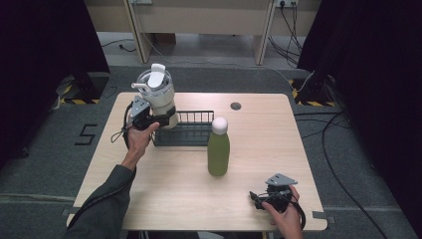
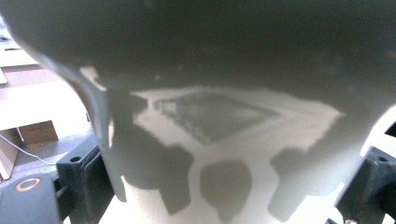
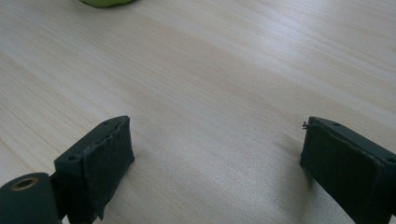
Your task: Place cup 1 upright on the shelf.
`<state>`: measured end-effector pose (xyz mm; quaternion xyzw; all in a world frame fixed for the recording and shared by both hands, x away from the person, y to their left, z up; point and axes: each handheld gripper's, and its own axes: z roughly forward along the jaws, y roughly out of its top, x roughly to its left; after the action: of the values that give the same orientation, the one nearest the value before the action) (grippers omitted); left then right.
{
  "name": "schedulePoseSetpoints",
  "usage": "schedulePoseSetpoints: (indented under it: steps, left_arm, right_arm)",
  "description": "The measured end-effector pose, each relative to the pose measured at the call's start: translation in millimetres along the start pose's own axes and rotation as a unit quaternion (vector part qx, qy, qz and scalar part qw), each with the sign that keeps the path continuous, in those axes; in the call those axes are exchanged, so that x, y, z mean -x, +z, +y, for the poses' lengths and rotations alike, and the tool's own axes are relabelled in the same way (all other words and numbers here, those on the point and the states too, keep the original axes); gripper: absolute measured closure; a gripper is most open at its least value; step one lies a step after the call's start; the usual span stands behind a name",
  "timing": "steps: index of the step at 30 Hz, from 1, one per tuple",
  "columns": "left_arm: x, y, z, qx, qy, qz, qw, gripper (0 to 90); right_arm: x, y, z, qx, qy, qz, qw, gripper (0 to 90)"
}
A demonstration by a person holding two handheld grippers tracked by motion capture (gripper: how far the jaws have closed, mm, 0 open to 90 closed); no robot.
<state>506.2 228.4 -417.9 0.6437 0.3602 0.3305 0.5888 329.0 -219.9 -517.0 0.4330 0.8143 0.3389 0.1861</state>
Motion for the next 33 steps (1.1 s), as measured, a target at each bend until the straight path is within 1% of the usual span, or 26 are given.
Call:
schedulePoseSetpoints:
  steps: [5,6,7,8,11,13,14,18,33]
  left_arm:
    - [0.1,1.1,-1.1,0.004,0.006,0.003,1.0,10.0]
    - [1.7,1.3,-2.0,0.0,-0.003,-0.007,1.0,10.0]
    - [-0.3,1.4,-2.2,0.003,0.009,0.005,0.9999,10.0]
    - [-0.3,1.4,-2.2,0.003,0.009,0.005,0.9999,10.0]
    - [0.0,2.2,-5.8,-0.001,-0.002,0.001,1.0,10.0]
    - [-0.4,2.3,-7.5,-0.003,-0.004,0.001,1.0,10.0]
    - [-0.3,2.8,-9.7,-0.005,-0.01,-0.001,0.9999,10.0]
    - [-1.8,3.0,-13.8,-0.007,-0.014,-0.001,0.9999,10.0]
    - [-3.8,2.9,-27.5,-0.021,-0.014,0.006,0.9997,10.0]
  right_arm:
    - [0.0,0.0,0.0,0.0,0.0,0.0,1.0,9.3]
    - [0.0,0.0,0.0,0.0,0.0,0.0,1.0,9.3]
    - [0.0,0.0,0.0,0.0,0.0,0.0,1.0,9.4]
    - [0.0,0.0,0.0,0.0,0.0,0.0,1.0,9.3]
    - [0.0,0.1,0.0,0.001,0.0,0.0,1.0,9.4]
    - [0.0,0.0,0.0,0.0,0.0,0.0,1.0,9.4]
    - [0.0,0.0,0.0,0.0,0.0,0.0,1.0,9.4]
    - [0.0,0.1,0.0,0.001,0.0,0.0,1.0,9.4]
    - [-0.1,0.2,-0.1,0.001,0.0,0.0,1.0,9.4]
